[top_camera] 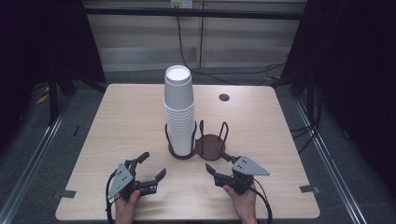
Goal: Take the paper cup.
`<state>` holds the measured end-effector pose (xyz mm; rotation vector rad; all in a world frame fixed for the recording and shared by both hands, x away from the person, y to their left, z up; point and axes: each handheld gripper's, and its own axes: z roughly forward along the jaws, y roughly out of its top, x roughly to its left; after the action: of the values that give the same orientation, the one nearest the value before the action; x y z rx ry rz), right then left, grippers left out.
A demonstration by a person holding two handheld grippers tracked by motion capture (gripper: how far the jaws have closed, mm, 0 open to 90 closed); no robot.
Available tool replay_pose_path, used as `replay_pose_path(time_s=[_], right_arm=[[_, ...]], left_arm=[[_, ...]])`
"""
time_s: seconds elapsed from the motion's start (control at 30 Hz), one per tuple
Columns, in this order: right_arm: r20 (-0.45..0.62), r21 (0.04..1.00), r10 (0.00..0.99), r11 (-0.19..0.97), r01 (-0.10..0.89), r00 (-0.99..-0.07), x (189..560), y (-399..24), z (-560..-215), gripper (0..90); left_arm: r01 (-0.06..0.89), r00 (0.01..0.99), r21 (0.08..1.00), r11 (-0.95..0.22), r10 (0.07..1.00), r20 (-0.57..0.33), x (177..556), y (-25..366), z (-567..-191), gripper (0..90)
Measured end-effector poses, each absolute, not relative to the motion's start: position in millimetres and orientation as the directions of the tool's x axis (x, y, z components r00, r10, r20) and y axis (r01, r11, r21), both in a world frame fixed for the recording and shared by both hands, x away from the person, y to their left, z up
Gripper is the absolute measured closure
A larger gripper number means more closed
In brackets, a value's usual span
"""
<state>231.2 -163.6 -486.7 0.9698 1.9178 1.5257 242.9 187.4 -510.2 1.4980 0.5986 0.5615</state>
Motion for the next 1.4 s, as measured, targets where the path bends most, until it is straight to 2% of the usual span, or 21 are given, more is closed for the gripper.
replay_pose_path(time_s=[0.23,0.57,0.77,1.17,1.4], right_arm=[[0.078,0.968,0.777,0.091,0.233,-0.624,234,-166,-475,25.1],[0.082,0.965,0.751,0.104,0.241,-0.655,241,-163,-456,25.8],[0.127,0.963,0.726,0.074,0.260,-0.676,244,-162,-445,27.1],[0.141,0.962,0.687,0.074,0.262,-0.712,259,-161,-418,17.3],[0.145,0.964,0.669,0.072,0.257,-0.729,265,-161,-407,16.0]], left_arm=[[0.024,0.738,1.000,0.003,0.675,-0.020,243,187,-510,15.6],[0.024,0.737,1.000,0.003,0.675,-0.020,243,187,-510,15.6],[0.024,0.738,1.000,0.003,0.675,-0.019,243,187,-510,15.6],[0.023,0.737,1.000,0.002,0.675,-0.019,243,187,-510,15.6],[0.024,0.738,1.000,0.003,0.675,-0.019,243,187,-510,15.6]])
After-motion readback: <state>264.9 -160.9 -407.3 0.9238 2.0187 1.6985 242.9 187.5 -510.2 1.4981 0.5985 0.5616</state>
